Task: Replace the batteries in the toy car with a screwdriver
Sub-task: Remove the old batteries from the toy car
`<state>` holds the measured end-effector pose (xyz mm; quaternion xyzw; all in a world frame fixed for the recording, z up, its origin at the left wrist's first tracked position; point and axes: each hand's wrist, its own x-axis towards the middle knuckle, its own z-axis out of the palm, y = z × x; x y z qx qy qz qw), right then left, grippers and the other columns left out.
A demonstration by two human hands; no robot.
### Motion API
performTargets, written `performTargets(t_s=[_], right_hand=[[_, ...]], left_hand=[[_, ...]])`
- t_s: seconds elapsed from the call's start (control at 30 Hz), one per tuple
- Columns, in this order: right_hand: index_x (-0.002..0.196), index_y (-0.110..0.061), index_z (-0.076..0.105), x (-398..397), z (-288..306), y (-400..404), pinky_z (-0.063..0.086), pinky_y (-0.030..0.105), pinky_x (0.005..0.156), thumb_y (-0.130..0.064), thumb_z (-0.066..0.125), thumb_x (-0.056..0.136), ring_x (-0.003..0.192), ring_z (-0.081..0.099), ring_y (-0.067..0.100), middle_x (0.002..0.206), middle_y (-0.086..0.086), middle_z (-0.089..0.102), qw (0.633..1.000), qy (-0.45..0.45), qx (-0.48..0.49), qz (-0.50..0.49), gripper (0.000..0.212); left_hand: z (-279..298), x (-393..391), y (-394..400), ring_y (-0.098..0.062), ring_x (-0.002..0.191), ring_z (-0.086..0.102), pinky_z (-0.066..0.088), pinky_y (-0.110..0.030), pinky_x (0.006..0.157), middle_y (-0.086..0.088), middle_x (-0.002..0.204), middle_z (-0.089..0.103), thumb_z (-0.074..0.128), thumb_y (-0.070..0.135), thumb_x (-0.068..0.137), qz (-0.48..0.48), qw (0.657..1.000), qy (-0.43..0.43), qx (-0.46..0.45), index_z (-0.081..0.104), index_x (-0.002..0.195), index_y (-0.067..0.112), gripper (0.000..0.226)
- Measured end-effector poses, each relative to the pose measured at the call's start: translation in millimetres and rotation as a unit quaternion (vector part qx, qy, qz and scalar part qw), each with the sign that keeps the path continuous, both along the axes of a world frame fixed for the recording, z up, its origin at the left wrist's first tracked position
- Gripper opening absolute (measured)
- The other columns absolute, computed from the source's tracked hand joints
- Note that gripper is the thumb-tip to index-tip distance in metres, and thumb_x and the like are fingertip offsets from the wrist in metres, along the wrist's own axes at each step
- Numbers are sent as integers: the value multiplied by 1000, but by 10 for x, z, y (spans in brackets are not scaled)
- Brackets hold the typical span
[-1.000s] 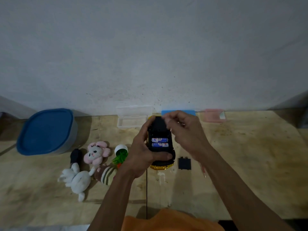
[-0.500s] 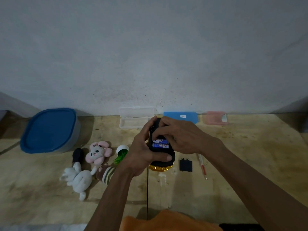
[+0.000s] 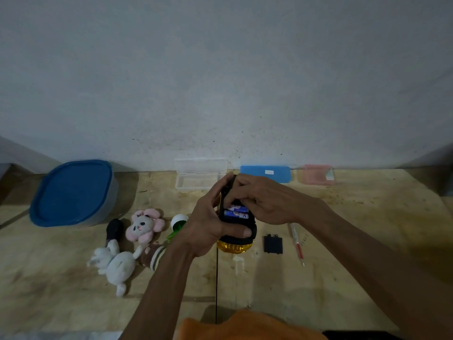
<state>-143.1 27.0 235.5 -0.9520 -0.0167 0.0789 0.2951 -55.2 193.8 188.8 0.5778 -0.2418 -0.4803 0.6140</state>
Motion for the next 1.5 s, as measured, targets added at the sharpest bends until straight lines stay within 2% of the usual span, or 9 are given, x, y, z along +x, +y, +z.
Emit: performTargets(t_s=[0.1, 0.27, 0.73, 0.87, 1.03, 1.13, 1.23, 1.3, 1.5], right_hand=[[118, -21, 66, 32, 45, -31, 38, 11, 81, -7, 45, 101, 100, 45, 8, 108, -13, 40, 1000, 6, -6, 16, 30], [109, -22, 63, 74, 44, -72, 49, 24, 85, -8, 42, 101, 103, 50, 12, 112, -10, 43, 999, 20, -8, 32, 27], [96, -18, 62, -20, -67, -68, 45, 13, 67, -28, 69, 92, 78, 59, 1, 91, -11, 63, 992, -58, 110, -15, 12], [100, -19, 65, -9, -151, -46, 56, 28, 77, -25, 70, 92, 90, 66, 10, 97, -6, 69, 986, -37, 151, -56, 12], [120, -17, 68, -43, -152, 23, 55, 17, 78, -17, 65, 95, 94, 67, 1, 102, -11, 70, 961, -42, 234, -140, 25], [115, -10, 69, -89, -101, 59, 48, 14, 59, -12, 55, 100, 78, 65, 1, 95, -8, 69, 884, -60, 386, -257, 20], [100, -8, 66, -120, -32, 114, 35, 19, 42, -18, 45, 103, 60, 52, 10, 81, 3, 59, 683, -21, 632, -366, 24], [90, -12, 61, -141, -8, 159, 30, 20, 39, -28, 45, 103, 55, 47, 11, 71, 2, 53, 611, 11, 662, -433, 26], [97, -22, 73, -308, -17, 410, 30, 18, 46, -45, 48, 101, 43, 39, 0, 51, -15, 47, 804, 34, 395, -444, 34]], left_hand=[[-15, 10, -14, -30, 120, 64, 59, -40, 87, -7, 142, 55, 84, -22, 58, -10, 1000, 1, 2, 42, 149, 30, 113], [-42, -12, -50, -34, 117, 65, 59, -43, 84, -14, 136, 59, 87, -20, 55, -10, 1000, 20, -3, 47, 146, 28, 110], [-75, -40, -66, -29, 120, 64, 58, -43, 88, -9, 139, 59, 85, -21, 56, -14, 1000, 25, 10, 42, 147, 37, 116], [-89, -41, -54, -32, 119, 65, 58, -43, 85, -12, 141, 57, 85, -18, 55, -9, 999, 41, 10, 42, 147, 36, 116], [-63, -24, -31, -29, 120, 64, 58, -44, 86, -9, 141, 56, 85, -21, 57, 7, 999, 35, 14, 44, 147, 38, 115], [-18, -29, -3, -28, 119, 64, 60, -45, 85, -8, 140, 55, 84, -22, 59, 24, 1000, 8, 13, 44, 147, 37, 113], [7, -55, 14, -24, 113, 68, 61, -39, 78, -2, 139, 54, 82, -23, 59, 61, 998, 1, 7, 42, 148, 37, 115], [11, -80, 18, -23, 108, 70, 61, -37, 78, 1, 138, 55, 81, -25, 59, 78, 997, -1, -1, 40, 150, 35, 116], [-2, -121, 20, -21, 111, 69, 61, -36, 80, 8, 139, 56, 81, -25, 60, 110, 993, -44, -13, 34, 152, 34, 119]])
